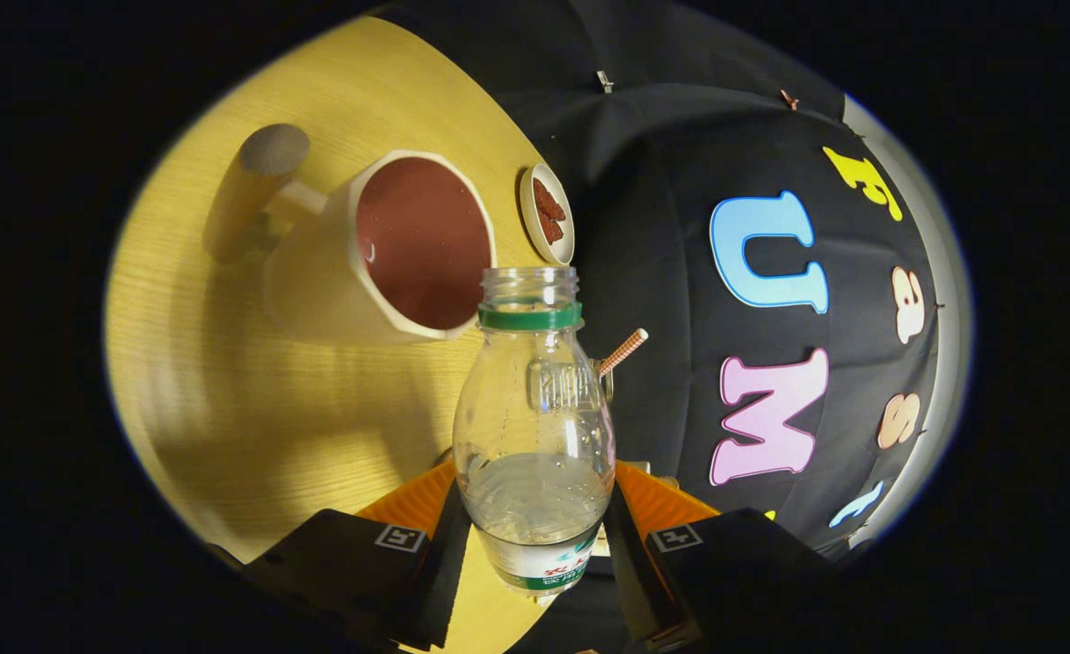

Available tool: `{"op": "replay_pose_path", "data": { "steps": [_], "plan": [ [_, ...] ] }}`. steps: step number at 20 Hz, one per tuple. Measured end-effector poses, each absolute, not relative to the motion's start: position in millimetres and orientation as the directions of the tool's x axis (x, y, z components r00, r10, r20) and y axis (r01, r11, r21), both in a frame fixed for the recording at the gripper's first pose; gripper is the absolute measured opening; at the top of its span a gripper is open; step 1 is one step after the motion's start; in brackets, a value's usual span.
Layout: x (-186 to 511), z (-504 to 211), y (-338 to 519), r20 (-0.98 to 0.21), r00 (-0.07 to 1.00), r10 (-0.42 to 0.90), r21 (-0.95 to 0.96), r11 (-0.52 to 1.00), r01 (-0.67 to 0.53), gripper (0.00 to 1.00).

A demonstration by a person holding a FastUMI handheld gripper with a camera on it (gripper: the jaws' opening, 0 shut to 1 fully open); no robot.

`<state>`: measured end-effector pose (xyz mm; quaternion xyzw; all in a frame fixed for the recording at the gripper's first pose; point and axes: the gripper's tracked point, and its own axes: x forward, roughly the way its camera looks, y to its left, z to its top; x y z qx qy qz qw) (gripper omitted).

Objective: Take the bottle from table, then pour the juice into the cup, finally place the bottle on the coaster

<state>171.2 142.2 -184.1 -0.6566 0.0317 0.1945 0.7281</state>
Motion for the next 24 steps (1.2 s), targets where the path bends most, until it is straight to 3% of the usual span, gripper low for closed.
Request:
{"op": "replay_pose_path", "data": {
  "steps": [24],
  "plan": [
    [181, -176, 151, -0.28, 0.924, 0.26, -0.953, -0.189, -0.235, 0.74]
  ]
}}
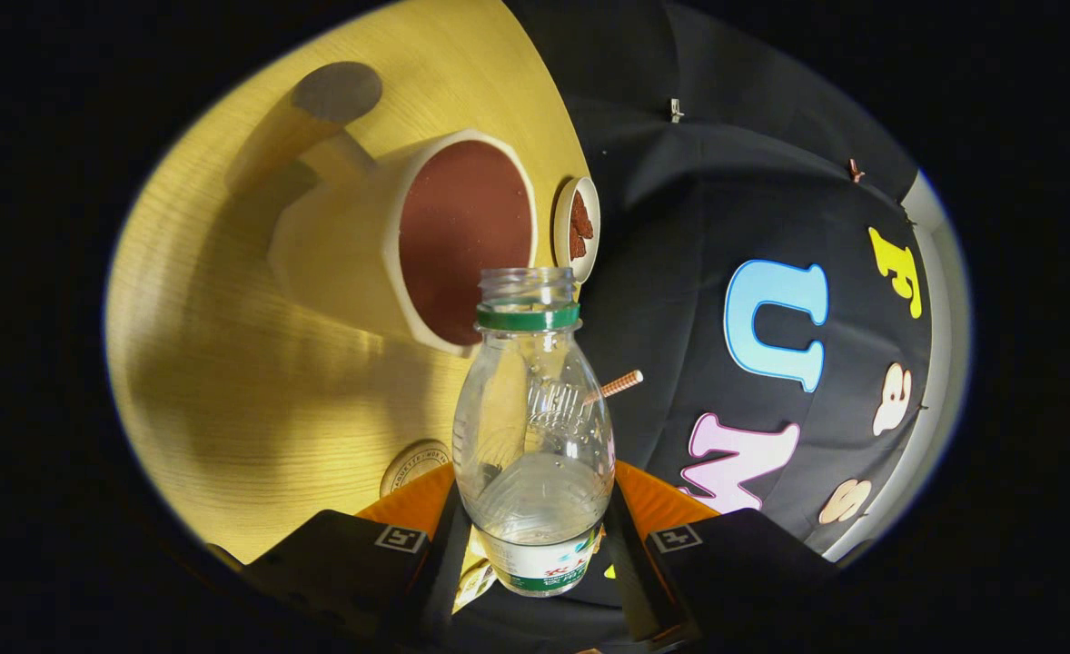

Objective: Take the bottle from table, then pour the juice into the cup, finally place the bottle on the coaster

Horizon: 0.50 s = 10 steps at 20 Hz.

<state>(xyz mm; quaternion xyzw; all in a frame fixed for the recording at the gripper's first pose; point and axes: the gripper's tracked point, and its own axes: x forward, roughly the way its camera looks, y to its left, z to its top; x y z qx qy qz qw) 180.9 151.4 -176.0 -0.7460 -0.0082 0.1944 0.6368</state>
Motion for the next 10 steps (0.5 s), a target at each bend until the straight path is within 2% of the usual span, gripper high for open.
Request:
{"op": "replay_pose_path", "data": {
  "steps": [10],
  "plan": [
    [181.9, -169.2, 156.9, -0.26, 0.921, 0.289, -0.948, -0.258, -0.187, 0.73]
  ]
}}
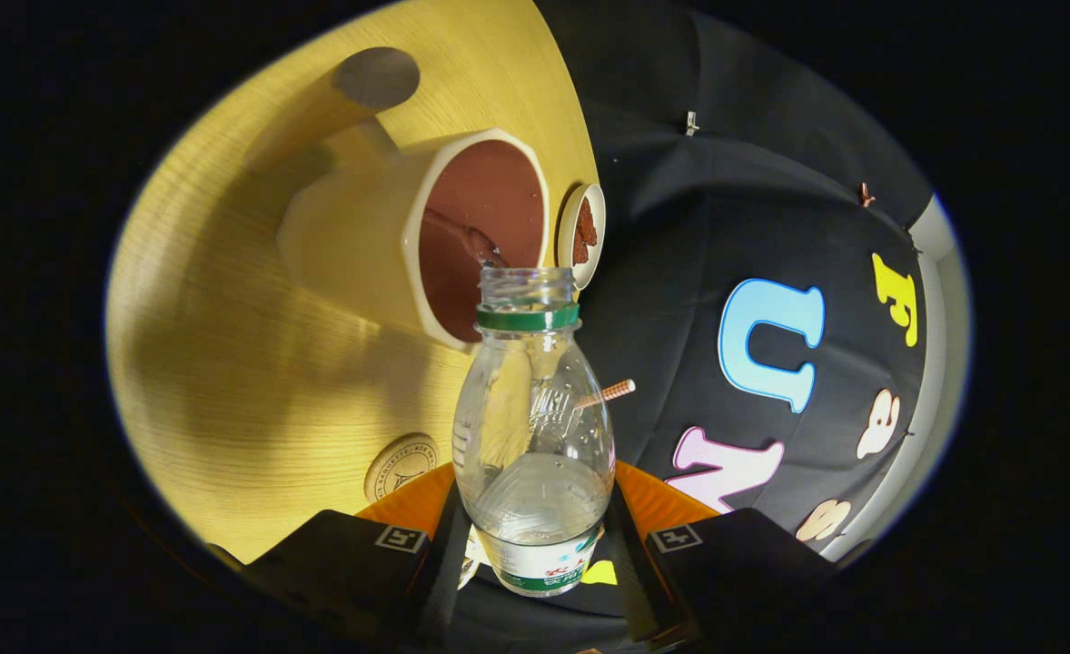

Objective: Take the bottle from table, then pour the juice into the cup, finally place the bottle on the coaster

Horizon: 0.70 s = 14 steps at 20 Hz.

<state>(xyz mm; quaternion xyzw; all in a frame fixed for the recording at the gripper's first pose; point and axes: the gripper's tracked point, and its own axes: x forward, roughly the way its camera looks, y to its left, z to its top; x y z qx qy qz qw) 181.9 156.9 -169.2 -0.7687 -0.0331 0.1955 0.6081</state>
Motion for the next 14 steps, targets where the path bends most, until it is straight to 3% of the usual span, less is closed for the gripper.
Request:
{"op": "replay_pose_path", "data": {
  "steps": [14],
  "plan": [
    [187.2, -163.0, 163.0, -0.243, 0.918, 0.312, -0.942, -0.3, -0.147, 0.74]
  ]
}}
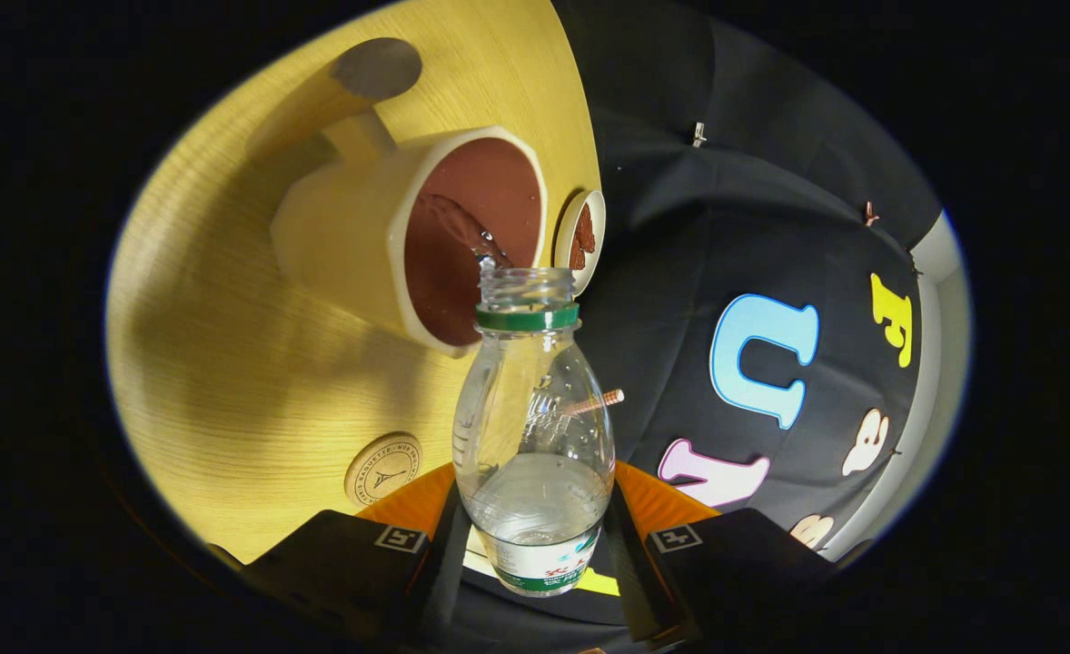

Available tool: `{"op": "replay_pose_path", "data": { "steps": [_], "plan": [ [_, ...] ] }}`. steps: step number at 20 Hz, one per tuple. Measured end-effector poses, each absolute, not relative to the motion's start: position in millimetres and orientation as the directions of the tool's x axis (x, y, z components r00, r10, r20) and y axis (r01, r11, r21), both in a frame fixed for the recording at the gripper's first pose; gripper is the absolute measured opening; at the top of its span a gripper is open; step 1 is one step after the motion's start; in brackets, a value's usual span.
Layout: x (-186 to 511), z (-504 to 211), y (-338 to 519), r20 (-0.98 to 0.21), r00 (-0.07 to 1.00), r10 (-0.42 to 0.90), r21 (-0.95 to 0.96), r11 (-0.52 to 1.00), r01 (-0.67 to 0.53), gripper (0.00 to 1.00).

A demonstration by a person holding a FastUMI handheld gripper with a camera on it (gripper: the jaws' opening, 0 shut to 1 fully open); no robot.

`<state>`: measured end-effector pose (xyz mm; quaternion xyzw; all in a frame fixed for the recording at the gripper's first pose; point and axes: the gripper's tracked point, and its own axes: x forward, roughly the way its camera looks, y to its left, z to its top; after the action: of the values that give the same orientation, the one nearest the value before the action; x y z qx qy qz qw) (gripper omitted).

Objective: Take the bottle from table, then pour the juice into the cup, finally place the bottle on the coaster

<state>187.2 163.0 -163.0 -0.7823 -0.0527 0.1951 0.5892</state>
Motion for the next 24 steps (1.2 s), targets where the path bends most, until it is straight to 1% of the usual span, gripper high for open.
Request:
{"op": "replay_pose_path", "data": {
  "steps": [24],
  "plan": [
    [199, -145, 178, -0.233, 0.888, 0.396, -0.877, -0.481, -0.015, 0.74]
  ]
}}
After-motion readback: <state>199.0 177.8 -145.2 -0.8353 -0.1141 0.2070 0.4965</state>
